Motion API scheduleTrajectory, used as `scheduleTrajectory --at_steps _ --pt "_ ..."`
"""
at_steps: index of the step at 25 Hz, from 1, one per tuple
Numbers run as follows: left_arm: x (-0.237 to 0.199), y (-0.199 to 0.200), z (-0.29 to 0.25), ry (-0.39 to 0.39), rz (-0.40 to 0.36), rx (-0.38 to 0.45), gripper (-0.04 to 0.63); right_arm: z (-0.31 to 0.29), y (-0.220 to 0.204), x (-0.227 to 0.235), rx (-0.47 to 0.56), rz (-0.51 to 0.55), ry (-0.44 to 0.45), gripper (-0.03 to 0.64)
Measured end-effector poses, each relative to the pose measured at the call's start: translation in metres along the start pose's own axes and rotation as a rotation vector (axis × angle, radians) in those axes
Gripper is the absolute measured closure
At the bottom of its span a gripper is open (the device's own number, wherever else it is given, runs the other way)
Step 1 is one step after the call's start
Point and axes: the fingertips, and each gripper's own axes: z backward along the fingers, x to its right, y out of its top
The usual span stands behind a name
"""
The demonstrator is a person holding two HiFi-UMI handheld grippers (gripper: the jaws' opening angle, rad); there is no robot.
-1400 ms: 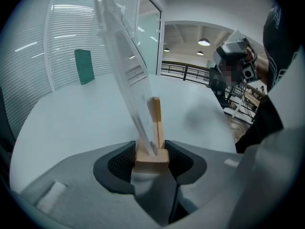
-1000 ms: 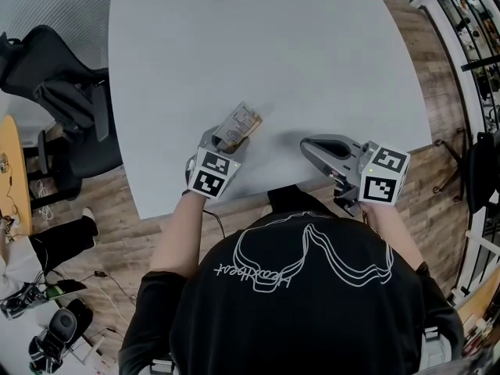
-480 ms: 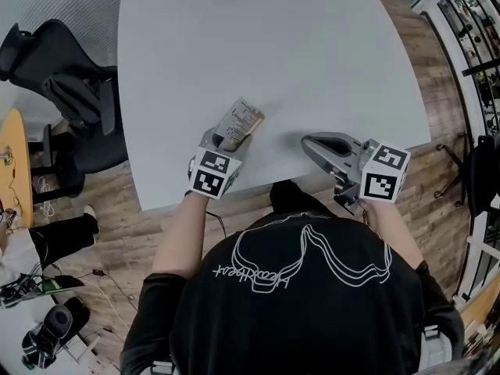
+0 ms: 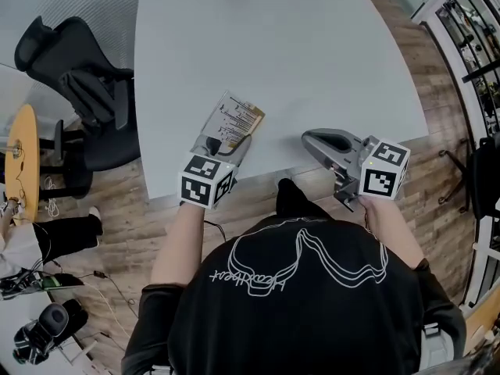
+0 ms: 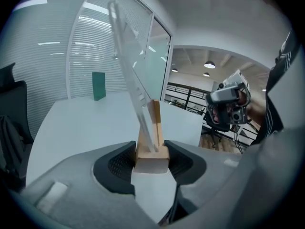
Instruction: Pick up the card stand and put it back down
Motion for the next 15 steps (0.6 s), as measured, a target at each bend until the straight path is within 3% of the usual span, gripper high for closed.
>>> scheduleTrajectory --at_steps 8,15 --pt "0.049 0.017 0.078 -0.021 -0.022 0.079 0.4 0.015 -0.015 -0.054 0.017 0.146 -0.038 0.609" --pt "0.06 0.036 0.096 -0.005 -0.039 0.082 0.4 0.016 -0.009 -0.059 0.037 0.153 -0.038 0.609"
